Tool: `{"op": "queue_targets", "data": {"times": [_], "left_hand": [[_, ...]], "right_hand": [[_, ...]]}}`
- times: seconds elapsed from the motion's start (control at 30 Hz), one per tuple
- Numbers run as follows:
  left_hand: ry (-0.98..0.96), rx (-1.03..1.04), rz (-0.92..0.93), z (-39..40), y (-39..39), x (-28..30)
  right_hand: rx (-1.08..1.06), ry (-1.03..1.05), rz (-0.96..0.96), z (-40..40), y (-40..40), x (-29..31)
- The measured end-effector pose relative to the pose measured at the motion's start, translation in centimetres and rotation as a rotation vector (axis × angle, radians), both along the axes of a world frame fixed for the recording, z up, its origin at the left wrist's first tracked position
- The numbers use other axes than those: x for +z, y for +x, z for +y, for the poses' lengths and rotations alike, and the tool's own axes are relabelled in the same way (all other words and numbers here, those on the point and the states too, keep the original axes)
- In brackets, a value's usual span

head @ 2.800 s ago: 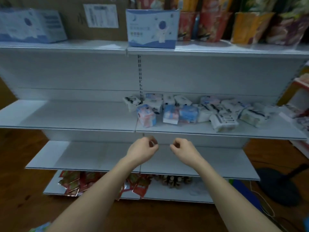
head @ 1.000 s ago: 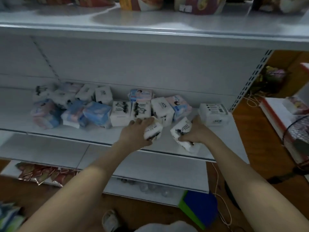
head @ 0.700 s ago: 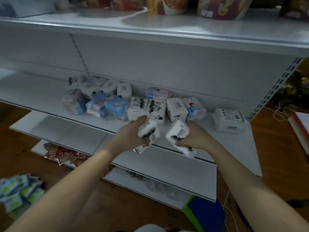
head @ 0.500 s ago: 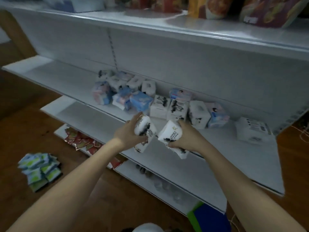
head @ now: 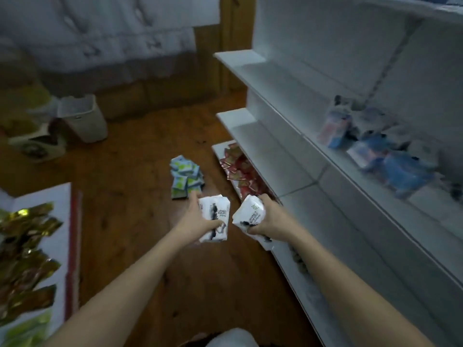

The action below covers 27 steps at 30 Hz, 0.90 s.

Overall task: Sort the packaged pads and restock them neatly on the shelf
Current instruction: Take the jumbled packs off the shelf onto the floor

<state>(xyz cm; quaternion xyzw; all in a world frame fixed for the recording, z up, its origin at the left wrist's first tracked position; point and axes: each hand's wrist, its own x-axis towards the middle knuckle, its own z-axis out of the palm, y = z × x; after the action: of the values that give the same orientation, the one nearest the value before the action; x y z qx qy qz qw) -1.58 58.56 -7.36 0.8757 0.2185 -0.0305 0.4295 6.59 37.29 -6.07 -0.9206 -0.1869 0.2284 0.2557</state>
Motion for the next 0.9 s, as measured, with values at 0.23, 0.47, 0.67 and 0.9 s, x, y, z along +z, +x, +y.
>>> {"op": "queue_targets", "data": {"times": [0.23,0.47,0.67,0.9], "left_hand": [[-0.023,0.355,0.075,10.7,-5.9,-2.6],[-0.047,0.513,0.156,15.3,-5.7,-5.9],[-0.096,0.531,0.282,18.6,0.6,-10.2],[-0.534,0.744,0.305,22.9,12.9,-18.6]], "right_hand": [[0.220,-0.038,-0.046,12.7,-0.7,-4.2],[0.319,-0.140,-0.037,18.0,2.4,-9.2],[0.308,-0.135,0.055,22.2,8.7,-13.6],[0.122,-0.140,0.300,25.3,21.4,-22.7]]}}
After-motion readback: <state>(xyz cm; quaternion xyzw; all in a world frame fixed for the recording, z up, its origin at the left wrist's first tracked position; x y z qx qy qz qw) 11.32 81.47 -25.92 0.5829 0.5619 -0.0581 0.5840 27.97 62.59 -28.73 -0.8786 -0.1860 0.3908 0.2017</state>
